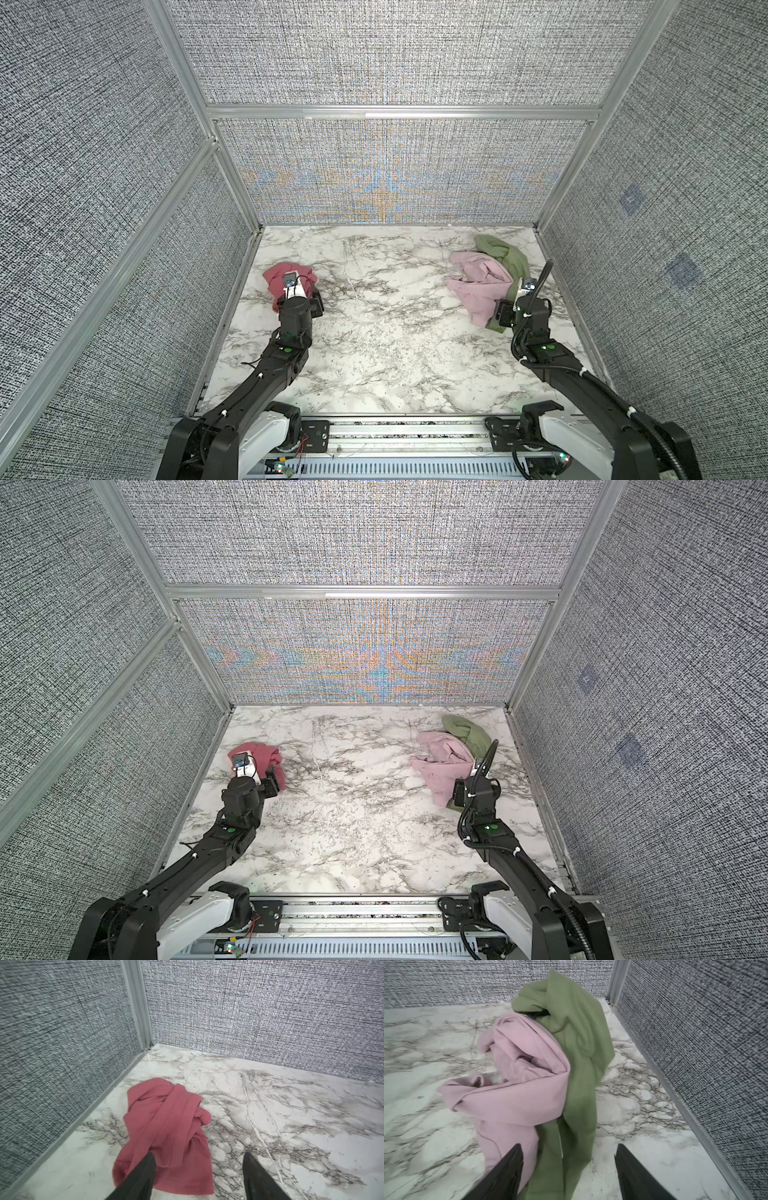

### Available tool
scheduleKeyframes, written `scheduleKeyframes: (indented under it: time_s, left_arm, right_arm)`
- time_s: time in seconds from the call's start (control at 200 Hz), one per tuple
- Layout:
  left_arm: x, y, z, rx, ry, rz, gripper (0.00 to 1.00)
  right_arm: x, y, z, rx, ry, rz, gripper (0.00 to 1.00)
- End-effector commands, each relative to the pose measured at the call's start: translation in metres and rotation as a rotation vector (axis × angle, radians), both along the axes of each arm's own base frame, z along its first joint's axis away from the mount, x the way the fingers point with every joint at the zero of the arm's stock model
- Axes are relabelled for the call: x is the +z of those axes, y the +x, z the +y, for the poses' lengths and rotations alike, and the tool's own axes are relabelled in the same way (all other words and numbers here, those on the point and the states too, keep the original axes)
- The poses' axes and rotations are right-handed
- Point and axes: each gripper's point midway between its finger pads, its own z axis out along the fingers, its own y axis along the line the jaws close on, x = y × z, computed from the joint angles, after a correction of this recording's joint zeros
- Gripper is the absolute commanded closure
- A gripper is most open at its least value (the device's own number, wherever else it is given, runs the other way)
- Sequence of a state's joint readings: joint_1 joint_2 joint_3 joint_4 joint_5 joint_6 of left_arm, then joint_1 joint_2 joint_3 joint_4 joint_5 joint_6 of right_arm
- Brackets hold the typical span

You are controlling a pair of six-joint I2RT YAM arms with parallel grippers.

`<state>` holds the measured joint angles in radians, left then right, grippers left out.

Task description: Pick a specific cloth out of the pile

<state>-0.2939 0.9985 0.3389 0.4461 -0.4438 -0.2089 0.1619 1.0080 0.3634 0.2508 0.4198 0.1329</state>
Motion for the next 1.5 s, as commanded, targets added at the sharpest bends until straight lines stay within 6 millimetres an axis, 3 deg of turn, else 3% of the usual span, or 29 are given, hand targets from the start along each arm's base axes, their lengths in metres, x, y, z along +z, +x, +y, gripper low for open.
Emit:
scheduleKeyframes:
  time_s: [0.0,0.205,0.395,0.911,1.041,1.096,1.256,1.461,1.496]
  left_arm:
    - [0.018,-0.005,0.022,0.111,0.067,-0.109,0.27]
    - [0.019,-0.017,0.042,0.172,0.124,-0.203,0.23]
    - [0.004,-0.019,0.055,0.182,0.135,-0.220,0.23]
    - [-0.024,0.017,0.037,0.016,0.181,-0.193,0.22]
    - [-0.031,0.024,0.034,-0.043,0.154,-0.166,0.22]
    - [-0.041,0.028,0.032,-0.072,0.136,-0.137,0.22]
    - [-0.040,0.030,0.031,-0.095,0.134,-0.145,0.20]
    - [-0.040,0.030,0.031,-0.099,0.141,-0.152,0.17]
    - [-0.040,0.029,0.031,-0.098,0.138,-0.150,0.02]
  right_arm:
    - [0.029,0.015,-0.013,-0.058,-0.041,-0.179,0.27]
    - [0.012,0.026,-0.022,-0.097,-0.072,-0.198,0.26]
    - [0.008,0.030,-0.021,-0.081,-0.109,-0.265,0.25]
    - [-0.013,0.048,-0.001,0.092,-0.084,-0.240,0.24]
    - [-0.029,0.056,-0.004,0.117,-0.032,-0.187,0.24]
    - [-0.026,0.059,-0.005,0.119,-0.026,-0.197,0.24]
    - [-0.030,0.062,-0.004,0.144,-0.006,-0.181,0.23]
    - [-0.031,0.063,-0.005,0.146,0.006,-0.168,0.04]
    - [-0.031,0.063,-0.004,0.147,0.008,-0.168,0.01]
